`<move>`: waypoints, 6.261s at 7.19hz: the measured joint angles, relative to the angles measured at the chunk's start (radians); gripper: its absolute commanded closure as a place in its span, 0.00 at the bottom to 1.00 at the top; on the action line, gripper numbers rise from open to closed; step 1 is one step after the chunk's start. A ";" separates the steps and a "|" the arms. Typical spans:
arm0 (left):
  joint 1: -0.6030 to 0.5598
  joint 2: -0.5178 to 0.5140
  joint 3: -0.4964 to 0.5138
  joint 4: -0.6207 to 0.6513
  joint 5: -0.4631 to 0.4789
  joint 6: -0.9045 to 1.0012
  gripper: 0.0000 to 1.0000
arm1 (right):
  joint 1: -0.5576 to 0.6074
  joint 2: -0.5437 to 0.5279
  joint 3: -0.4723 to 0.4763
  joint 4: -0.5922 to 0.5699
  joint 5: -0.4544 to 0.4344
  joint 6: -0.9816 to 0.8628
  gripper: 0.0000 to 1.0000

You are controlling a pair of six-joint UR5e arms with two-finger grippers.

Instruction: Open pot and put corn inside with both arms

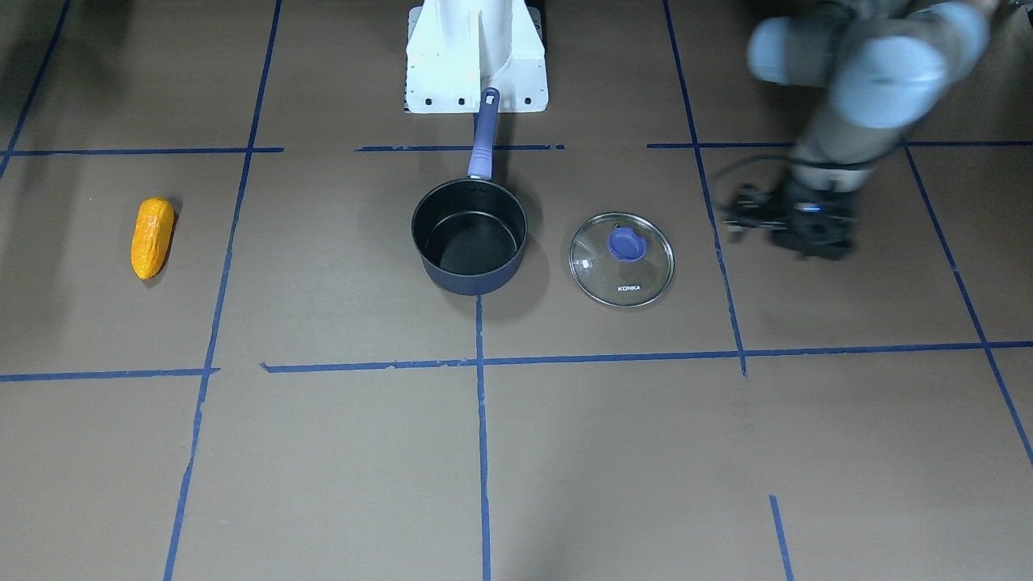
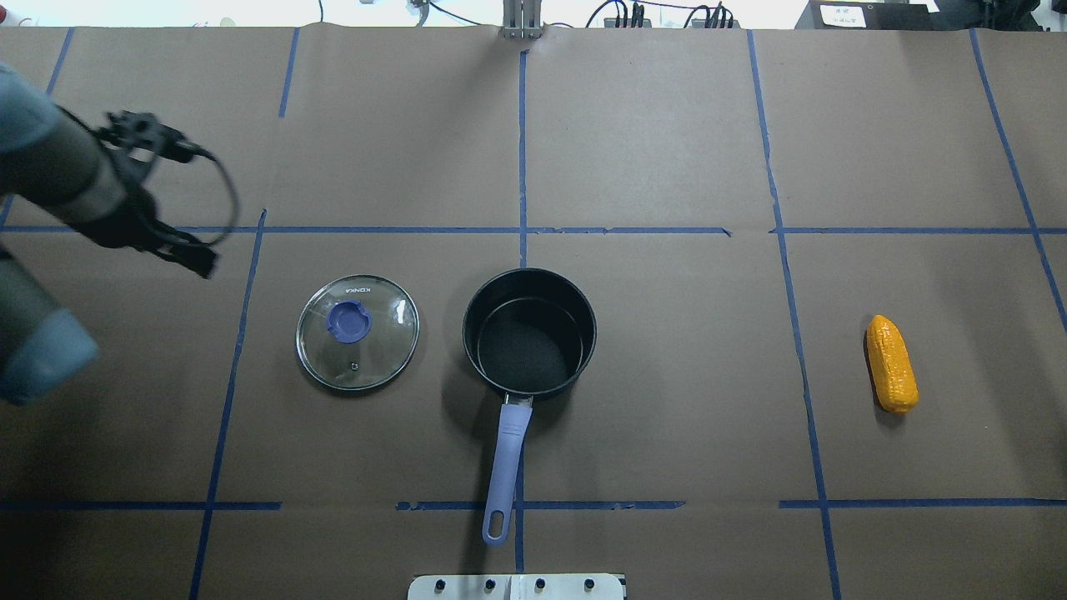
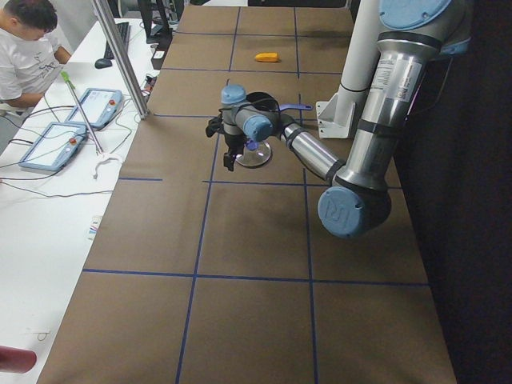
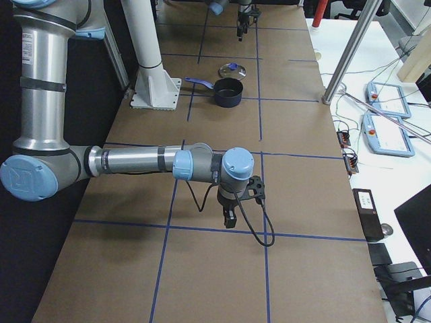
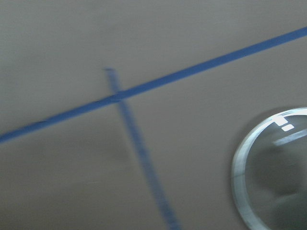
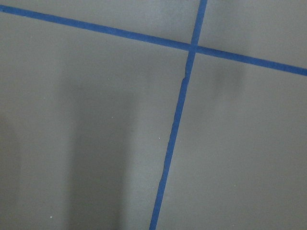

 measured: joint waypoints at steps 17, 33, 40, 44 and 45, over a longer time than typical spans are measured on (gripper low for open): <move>-0.637 0.275 0.152 0.203 -0.166 0.697 0.00 | -0.750 -0.015 0.025 0.638 -0.276 1.078 0.66; -0.637 0.275 0.148 0.204 -0.167 0.696 0.00 | -1.078 0.905 -0.139 0.072 -0.588 1.442 0.01; -0.637 0.270 0.152 0.204 -0.166 0.698 0.00 | -0.883 0.865 -0.126 0.069 -0.369 1.302 0.00; -0.636 0.265 0.163 0.197 -0.166 0.695 0.00 | -0.414 0.520 -0.133 0.066 -0.120 0.515 0.00; -0.636 0.263 0.165 0.197 -0.165 0.689 0.00 | -0.318 0.394 -0.118 0.070 -0.089 0.322 0.00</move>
